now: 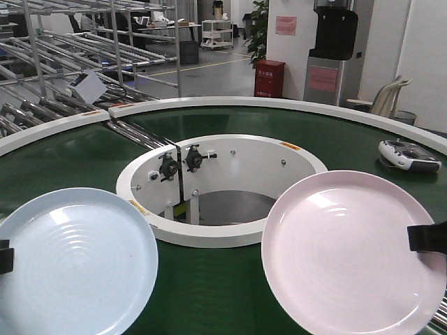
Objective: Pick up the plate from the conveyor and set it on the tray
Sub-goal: 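Close both grippers on the plate rims and lift the plates, then hold both plates raised while the base drives to the steel table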
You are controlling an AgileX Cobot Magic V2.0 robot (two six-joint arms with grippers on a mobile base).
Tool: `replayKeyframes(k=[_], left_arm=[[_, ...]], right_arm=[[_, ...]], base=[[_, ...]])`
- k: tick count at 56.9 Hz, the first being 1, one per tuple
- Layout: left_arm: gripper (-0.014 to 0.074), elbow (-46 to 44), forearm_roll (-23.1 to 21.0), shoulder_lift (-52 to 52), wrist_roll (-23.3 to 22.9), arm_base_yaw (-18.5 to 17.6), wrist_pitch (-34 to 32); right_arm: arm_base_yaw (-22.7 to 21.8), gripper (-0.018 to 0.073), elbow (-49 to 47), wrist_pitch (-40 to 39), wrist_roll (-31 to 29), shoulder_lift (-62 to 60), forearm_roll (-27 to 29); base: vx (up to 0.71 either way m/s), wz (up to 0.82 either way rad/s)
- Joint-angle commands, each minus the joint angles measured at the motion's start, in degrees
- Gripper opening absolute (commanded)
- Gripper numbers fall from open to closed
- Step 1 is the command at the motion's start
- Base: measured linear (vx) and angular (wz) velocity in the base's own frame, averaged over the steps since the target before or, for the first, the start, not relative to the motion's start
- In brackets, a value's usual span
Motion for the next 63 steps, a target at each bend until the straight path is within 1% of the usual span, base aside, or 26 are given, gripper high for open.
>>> replayKeyframes(k=[1, 46, 63], left_arm=[[-0.0006, -1.6, -1.0, -1.0, -0.5, -0.2, -5.4], [-0.0006, -1.6, -1.0, -0.9, -0.5, -0.2, -5.4], [-0.0006, -1.6, -1.0, -0.9, -0.5, -0.2, -5.4]], right_arm=[[-0.3, -0.0012, -1.5, -4.0, -0.2, -0.9, 0.0], [-0.3, -0.0012, -1.5, -3.9, -0.2, -0.9, 0.0], [-0.3, -0.0012, -1.5, -3.9, -0.2, -0.9, 0.0]], base=[[0.0, 0.0], [0.0, 0.0], [-0.06, -0.18]])
